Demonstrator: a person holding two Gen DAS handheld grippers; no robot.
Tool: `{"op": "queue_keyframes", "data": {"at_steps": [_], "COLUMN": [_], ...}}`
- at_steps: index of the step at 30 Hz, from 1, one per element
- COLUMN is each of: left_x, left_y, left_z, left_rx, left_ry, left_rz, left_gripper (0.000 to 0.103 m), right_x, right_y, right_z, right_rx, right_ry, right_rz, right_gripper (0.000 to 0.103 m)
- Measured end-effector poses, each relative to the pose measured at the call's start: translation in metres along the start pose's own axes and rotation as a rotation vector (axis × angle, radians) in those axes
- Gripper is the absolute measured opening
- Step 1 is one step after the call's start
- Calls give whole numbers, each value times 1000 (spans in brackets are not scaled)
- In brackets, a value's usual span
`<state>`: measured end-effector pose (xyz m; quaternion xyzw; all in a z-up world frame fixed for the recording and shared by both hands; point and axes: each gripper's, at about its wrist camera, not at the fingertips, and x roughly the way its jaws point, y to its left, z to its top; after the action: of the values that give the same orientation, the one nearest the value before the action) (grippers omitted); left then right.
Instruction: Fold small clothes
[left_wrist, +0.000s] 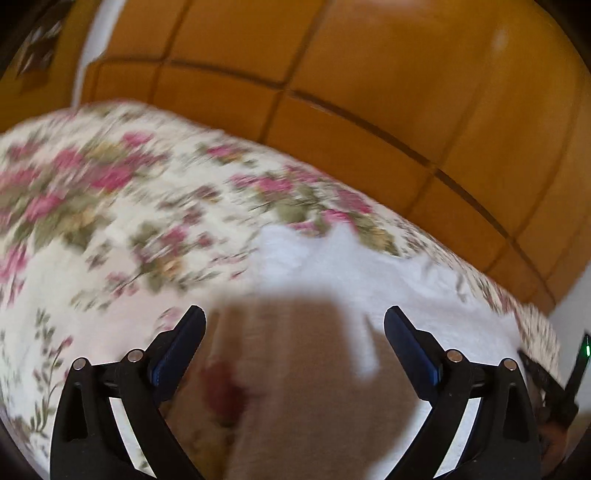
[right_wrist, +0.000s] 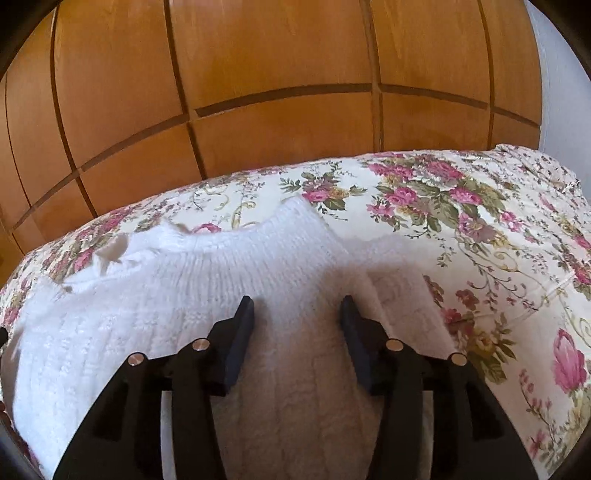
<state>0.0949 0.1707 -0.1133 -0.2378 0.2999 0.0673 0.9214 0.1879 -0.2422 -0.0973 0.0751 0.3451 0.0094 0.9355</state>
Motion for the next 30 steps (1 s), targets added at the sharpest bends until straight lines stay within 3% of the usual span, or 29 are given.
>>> {"op": "queue_keyframes", "data": {"at_steps": [2, 9, 14, 16, 21, 24, 25, 28, 30], "left_x": [6, 0, -1, -3, -21, -34, -37, -46, -49], "left_y": [13, 3, 6, 6, 11, 17, 17, 12, 8], "left_z": [-4, -19, -20, -20, -20, -24, -25, -37, -44], "left_rx": [-32, 87, 64, 59, -28, -100, -110, -114, -106], "left_ry": [62, 60, 55, 55, 24, 25, 31, 75, 102], "left_rz": [-4, -31, -50, -54, -108, -166, -183, -210, -209], "left_gripper": [96, 99, 99, 99, 99, 99, 97, 72, 69], "right_x": [-12, -51, -67, -69, -50, -48, -48, -49, -49], "right_y": [3, 13, 24, 28, 35, 35, 34, 35, 33], "right_z": [-1, -17, -37, -45, -57, -63, -64, -66, -66], "right_rx": [17, 37, 7, 0, -21, -23, -23, -22, -11], "right_ry": [-6, -6, 2, 10, 81, 75, 73, 64, 62], "right_rz": [16, 131, 197, 227, 216, 215, 214, 209, 211], "right_gripper": [56, 55, 30, 27, 26, 26, 26, 26, 27]}}
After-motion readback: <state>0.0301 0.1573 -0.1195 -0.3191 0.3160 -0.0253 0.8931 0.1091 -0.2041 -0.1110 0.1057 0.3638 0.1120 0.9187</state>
